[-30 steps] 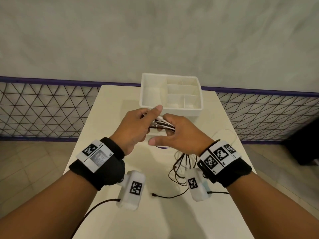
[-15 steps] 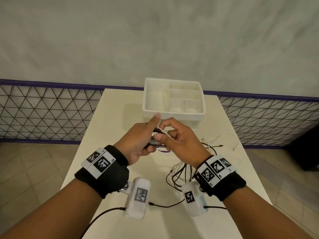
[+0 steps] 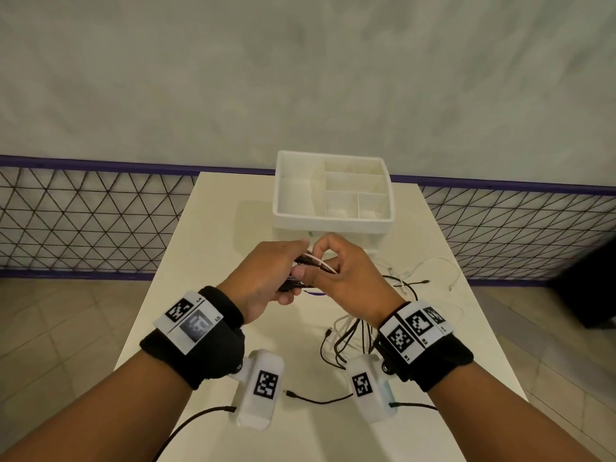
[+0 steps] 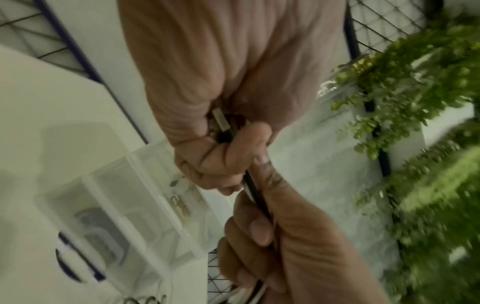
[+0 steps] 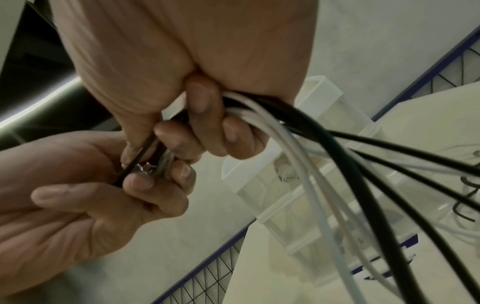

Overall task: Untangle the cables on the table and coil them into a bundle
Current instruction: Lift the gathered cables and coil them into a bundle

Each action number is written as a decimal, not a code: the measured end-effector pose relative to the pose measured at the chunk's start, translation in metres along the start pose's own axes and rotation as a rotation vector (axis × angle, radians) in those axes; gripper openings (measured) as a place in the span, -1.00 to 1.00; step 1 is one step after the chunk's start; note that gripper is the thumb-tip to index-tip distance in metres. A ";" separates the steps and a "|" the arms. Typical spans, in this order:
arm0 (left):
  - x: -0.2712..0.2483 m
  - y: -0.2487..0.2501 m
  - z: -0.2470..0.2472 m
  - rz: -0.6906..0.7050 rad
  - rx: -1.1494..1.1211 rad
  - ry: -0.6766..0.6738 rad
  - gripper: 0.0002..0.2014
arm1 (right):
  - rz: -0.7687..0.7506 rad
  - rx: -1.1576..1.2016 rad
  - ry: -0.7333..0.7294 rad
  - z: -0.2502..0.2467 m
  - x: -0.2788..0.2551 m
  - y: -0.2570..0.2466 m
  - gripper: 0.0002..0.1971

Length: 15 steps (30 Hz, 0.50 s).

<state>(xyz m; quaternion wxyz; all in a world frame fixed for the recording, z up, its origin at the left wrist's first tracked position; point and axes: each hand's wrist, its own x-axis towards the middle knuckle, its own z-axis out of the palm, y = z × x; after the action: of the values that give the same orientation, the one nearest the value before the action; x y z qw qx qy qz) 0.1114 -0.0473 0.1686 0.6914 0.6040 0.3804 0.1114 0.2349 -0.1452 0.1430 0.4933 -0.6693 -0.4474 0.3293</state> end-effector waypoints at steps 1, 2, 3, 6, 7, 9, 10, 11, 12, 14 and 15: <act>0.000 -0.001 0.000 -0.026 -0.023 -0.006 -0.66 | 0.007 -0.034 0.006 0.000 0.000 0.000 -0.64; 0.000 -0.001 0.000 -0.044 -0.047 -0.001 -0.68 | 0.008 -0.069 0.015 0.000 0.000 -0.001 -0.61; 0.000 -0.001 0.001 -0.048 -0.080 0.019 -0.72 | 0.001 -0.100 0.022 0.001 0.000 -0.002 -0.62; 0.005 -0.002 0.002 0.016 -0.176 0.167 -0.79 | -0.076 -0.134 0.069 0.003 -0.003 0.000 -0.74; 0.007 -0.003 0.002 0.038 -0.189 0.215 -0.79 | -0.114 -0.140 0.090 0.003 -0.005 0.000 -0.77; 0.009 -0.003 0.001 0.054 -0.183 0.247 -0.76 | -0.176 -0.147 0.111 0.004 -0.006 0.004 -0.78; 0.010 -0.002 0.001 0.049 -0.164 0.228 -0.73 | -0.190 -0.136 0.124 0.004 -0.006 0.005 -0.77; 0.009 -0.002 0.001 0.034 -0.136 0.193 -0.71 | -0.193 -0.109 0.146 0.004 -0.006 0.006 -0.78; 0.009 -0.003 0.001 0.011 -0.106 0.156 -0.70 | -0.190 -0.079 0.168 0.004 -0.005 0.007 -0.79; 0.008 -0.003 0.002 -0.021 -0.057 0.129 -0.71 | -0.182 -0.053 0.180 0.004 -0.004 0.006 -0.81; 0.009 -0.003 0.002 -0.013 -0.048 0.149 -0.73 | -0.184 -0.063 0.158 0.004 -0.004 0.007 -0.80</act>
<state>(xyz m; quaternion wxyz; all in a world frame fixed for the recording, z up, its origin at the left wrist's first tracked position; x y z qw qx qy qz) 0.1175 -0.0441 0.1622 0.6762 0.5748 0.4318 0.1608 0.2317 -0.1486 0.1355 0.5339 -0.6644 -0.4769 0.2147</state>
